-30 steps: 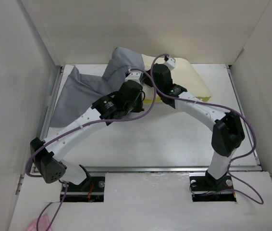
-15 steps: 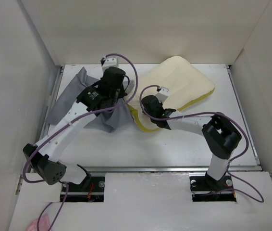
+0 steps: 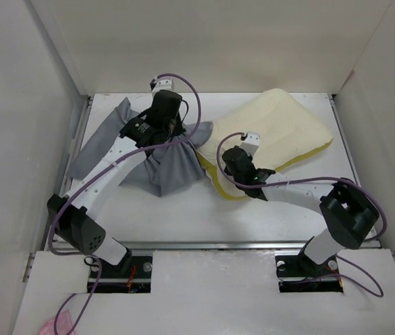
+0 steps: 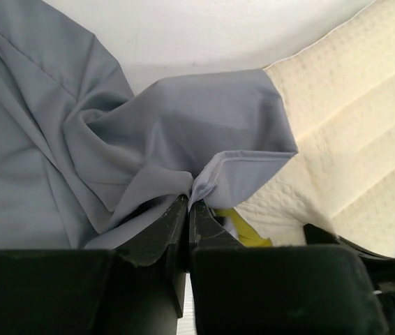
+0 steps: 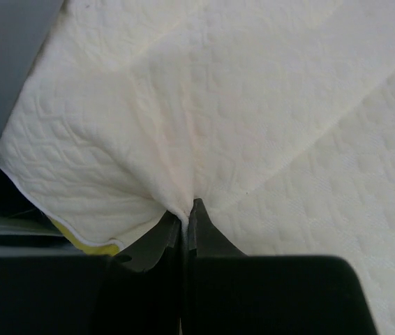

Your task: Put the pillow into the pillowcase

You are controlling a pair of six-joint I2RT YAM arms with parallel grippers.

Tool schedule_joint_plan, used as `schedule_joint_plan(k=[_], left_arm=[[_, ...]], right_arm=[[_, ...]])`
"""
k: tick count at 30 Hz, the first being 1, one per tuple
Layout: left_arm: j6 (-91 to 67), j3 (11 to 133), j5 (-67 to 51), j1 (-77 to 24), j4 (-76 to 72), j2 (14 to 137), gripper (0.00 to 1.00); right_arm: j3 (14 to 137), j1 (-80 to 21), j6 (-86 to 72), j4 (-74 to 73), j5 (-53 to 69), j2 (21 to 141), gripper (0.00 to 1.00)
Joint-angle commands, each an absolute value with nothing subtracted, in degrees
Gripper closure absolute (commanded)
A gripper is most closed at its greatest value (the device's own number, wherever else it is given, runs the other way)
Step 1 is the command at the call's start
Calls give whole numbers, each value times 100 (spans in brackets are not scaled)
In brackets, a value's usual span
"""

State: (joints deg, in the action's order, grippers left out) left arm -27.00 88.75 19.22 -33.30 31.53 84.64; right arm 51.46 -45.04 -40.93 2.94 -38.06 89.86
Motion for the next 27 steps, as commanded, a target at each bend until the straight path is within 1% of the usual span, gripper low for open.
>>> schedule_joint_plan(k=[1,4,7,8,9,10,11,12,13,15,17,19,20,22,23,24,25,26,27], left_arm=[[-2628,8834,1829,-3322,2936,8508,100],[-2628,8684,1539,-3322,2751,8508,100],[-2558,8552,1468,-3559,2620,8508,100],[-2505,8552,1346,-3638,2558,8447,100],[-2435,8482,1162,-3804,2497,8368,100],[-2374,8368,1012,-3893,2366,8367,100],[-2303,8289,793,-3981,2295,8271,100],[-2303,8236,791,-4129,2294,8192,100],[-2303,8166,791,-4183,2294,8191,100],[-2355,8165,1035,-4184,2372,8139,100],[-2435,8104,1247,-4184,2435,8139,100],[-2583,8033,1537,-4184,2514,8139,100],[-2636,8033,1642,-4184,2662,8139,100],[-2715,7980,1792,-4026,2716,8139,100],[-2794,7920,1793,-3869,2716,8191,100],[-2795,7849,1854,-3798,2716,8191,91],[-2795,7849,1854,-3727,2716,8191,91],[-2795,7849,1854,-3613,2716,8244,63],[-2847,7849,1854,-3612,2716,8244,49]], right_arm=[[5046,-4518,-3193,1213,-3884,8369,100],[4861,-4518,-2813,1755,-3561,7947,100],[4929,-4518,-3057,2301,-3541,7945,100],[5113,-4518,-3528,2242,-3742,8241,100],[5376,-4518,-3672,2076,-3927,8444,100],[6005,-4518,-3674,1979,-4172,8681,100],[6368,-4518,-3761,1734,-4305,9197,100],[6746,-4518,-4084,1462,-4437,9481,100],[7446,-4518,-4226,1259,-4691,9753,100],[8065,-4518,-4585,731,-4886,10533,100],[8802,-4518,-4850,345,-5027,10967,100],[9060,-4518,-4904,185,-5027,11425,100],[9131,-4518,-4904,185,-5080,11530,98],[9132,-4518,-4904,185,-5220,11663,91],[9132,-4518,-4904,185,-5282,11733,84],[9062,-4518,-4809,115,-5282,11733,63],[9062,-4448,-4808,114,-5213,11733,62],[8966,-4447,-4642,45,-5151,11733,36],[8904,-4386,-4510,44,-4985,11733,25]])
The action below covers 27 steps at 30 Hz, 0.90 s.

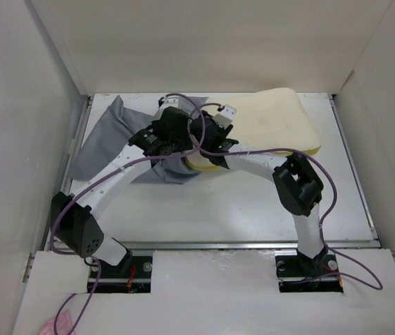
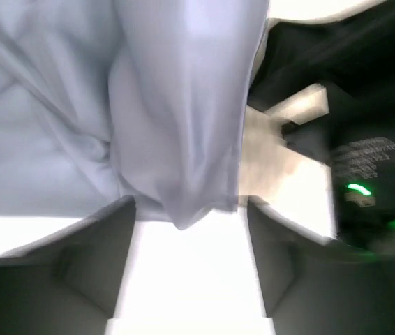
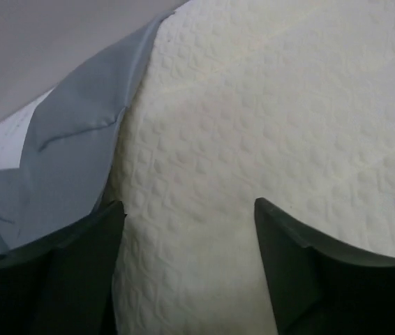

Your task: Put the pillow into the pillowcase

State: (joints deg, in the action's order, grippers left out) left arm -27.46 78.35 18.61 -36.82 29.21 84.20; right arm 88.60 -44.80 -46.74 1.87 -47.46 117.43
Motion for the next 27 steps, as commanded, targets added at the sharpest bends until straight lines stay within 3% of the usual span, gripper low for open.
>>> schedule_joint_plan(k=[1,2,3,9,11,14,23,27], left_arm=[[-2848,7849,1907,-3525,2716,8244,33],[-2848,7849,1907,-3524,2716,8296,13],[-2848,7849,1907,-3394,2655,8297,0],[-2489,8225,1767,-2866,2364,8665,0],[-2278,8593,1653,-2813,2180,9095,0],[-1715,9312,1179,-2812,2048,9938,0],[-1424,11925,1448,-2751,3084,12268,0],[-1537,12497,1644,-2698,3190,12918,10]], right_arm=[[8773,-4386,-4343,44,-4896,11664,16],[8693,-4325,-3933,44,-4809,11550,7],[8631,-4324,-3685,44,-4686,11479,3],[8008,-3465,-2709,44,-3176,10742,0],[7771,-2939,-2235,454,-2134,10679,0],[7770,-2664,-1312,580,-1557,10608,0],[9377,-2487,-334,26,-1257,11591,0],[9606,-2487,-80,456,-555,11996,0]])
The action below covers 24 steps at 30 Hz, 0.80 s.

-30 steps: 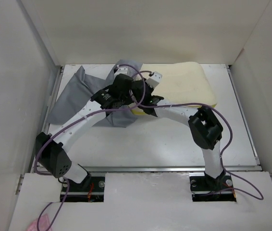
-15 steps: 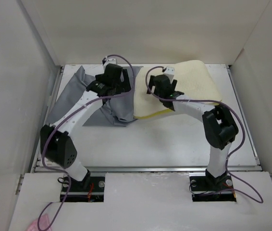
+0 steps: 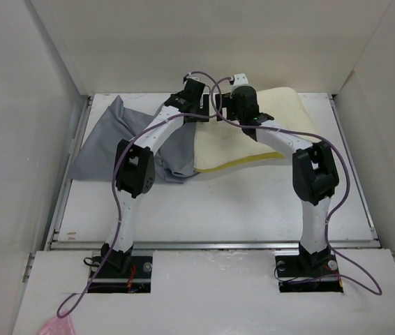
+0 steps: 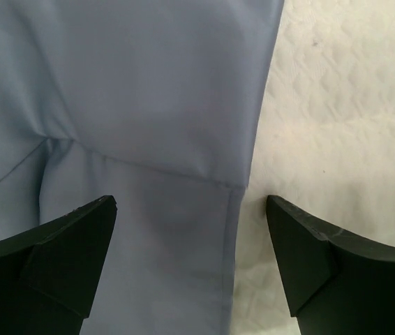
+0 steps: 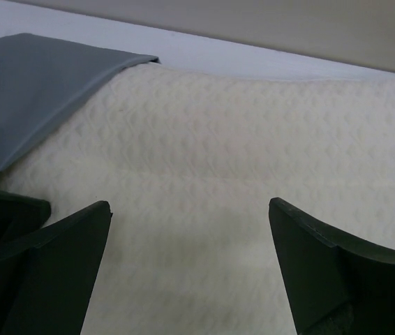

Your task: Put the pillow into the pillowcase

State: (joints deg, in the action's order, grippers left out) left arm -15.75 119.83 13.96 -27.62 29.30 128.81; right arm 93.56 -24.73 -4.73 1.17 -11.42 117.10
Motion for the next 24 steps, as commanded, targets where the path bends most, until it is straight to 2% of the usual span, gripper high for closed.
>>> schedule_joint_plan(k=[1,2,5,6,9,10,12,13,14,19,21,24], left_arm=[[-1538,12655,1644,-2646,3190,12998,15],[-1538,12708,1644,-2646,3190,13069,26],[-1678,12840,1644,-2593,3252,13201,46],[-1679,12841,1583,-2593,3252,13201,59],[-1679,12893,1582,-2540,3199,13201,74],[-1679,12894,1582,-2540,3130,13201,83],[-1679,12894,1582,-2487,3129,13201,96],[-1679,12946,1582,-2487,3077,13201,100],[-1679,12946,1582,-2435,3076,13201,100],[-1627,12999,1415,-2435,3076,13026,100],[-1573,12999,1214,-2435,3076,12772,100],[-1372,12640,1081,-2514,2857,12429,100]], right_arm=[[9667,-2487,-79,579,-275,12101,0],[9885,-2487,-79,580,-159,12224,0],[10439,-2487,-79,203,366,12752,0],[10502,-2487,-79,80,534,12979,2],[10829,-2487,-184,-387,685,13140,6],[10828,-2487,-263,-500,686,13140,17],[10994,-2487,-325,-816,686,13227,31],[10995,-2487,-377,-1026,755,13228,44],[10917,-2487,-430,-1028,756,13228,99],[8892,-2435,-501,314,1107,12044,100],[8422,-2435,-501,895,1168,11436,100],[7981,-2435,-562,941,1423,11172,100]])
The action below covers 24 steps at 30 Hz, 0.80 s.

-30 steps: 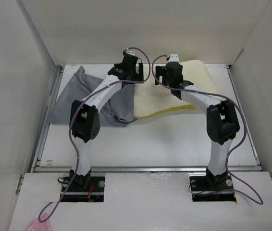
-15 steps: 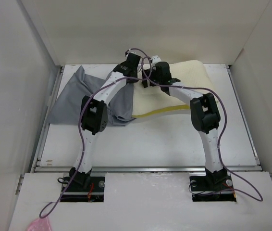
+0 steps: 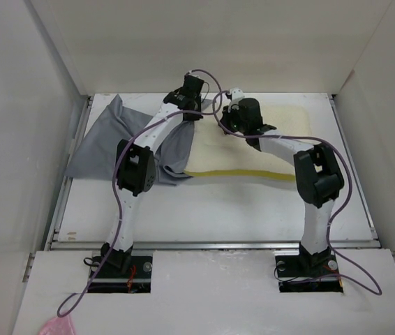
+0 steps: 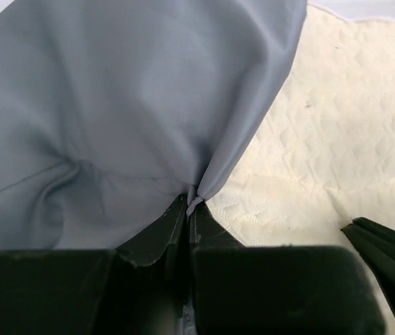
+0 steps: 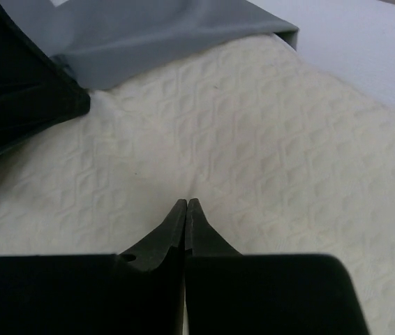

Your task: Put the pillow into the pillowcase

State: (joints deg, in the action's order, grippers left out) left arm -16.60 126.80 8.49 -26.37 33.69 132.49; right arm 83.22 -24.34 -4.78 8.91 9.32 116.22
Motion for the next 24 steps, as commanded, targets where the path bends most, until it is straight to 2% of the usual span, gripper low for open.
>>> schedule_joint_plan(k=[1,6,9,13,14,17,19,20,23,24], left_arm=[[-1301,12508,1081,-2662,2796,12193,100],[-1072,11524,643,-3067,2681,11699,100],[-1072,10971,562,-3374,2681,11470,100],[-1256,10696,931,-3586,2681,11338,100],[-1257,10696,1097,-3638,2733,11286,100],[-1528,10696,1527,-3639,2856,11233,95],[-1582,10644,1643,-3639,2909,11232,88],[-1582,10644,1713,-3639,2909,11172,77],[-1635,10582,1951,-3639,2909,11171,68],[-1635,10582,2003,-3639,2909,11171,61]], right_arm=[[7902,-2435,-632,810,1424,11075,100],[5798,-2487,-1177,1274,1564,10214,100],[5100,-2863,-1257,1161,1120,9608,100],[4931,-3217,-889,346,405,8747,100],[5009,-3217,-888,195,274,8528,95],[5080,-3217,-871,0,-131,8149,61],[5080,-3217,-695,0,-132,8025,17],[5028,-3217,-599,0,-132,8024,0],[5175,-3217,-325,53,-132,8147,0],[5238,-3217,-160,53,-132,8304,0]])
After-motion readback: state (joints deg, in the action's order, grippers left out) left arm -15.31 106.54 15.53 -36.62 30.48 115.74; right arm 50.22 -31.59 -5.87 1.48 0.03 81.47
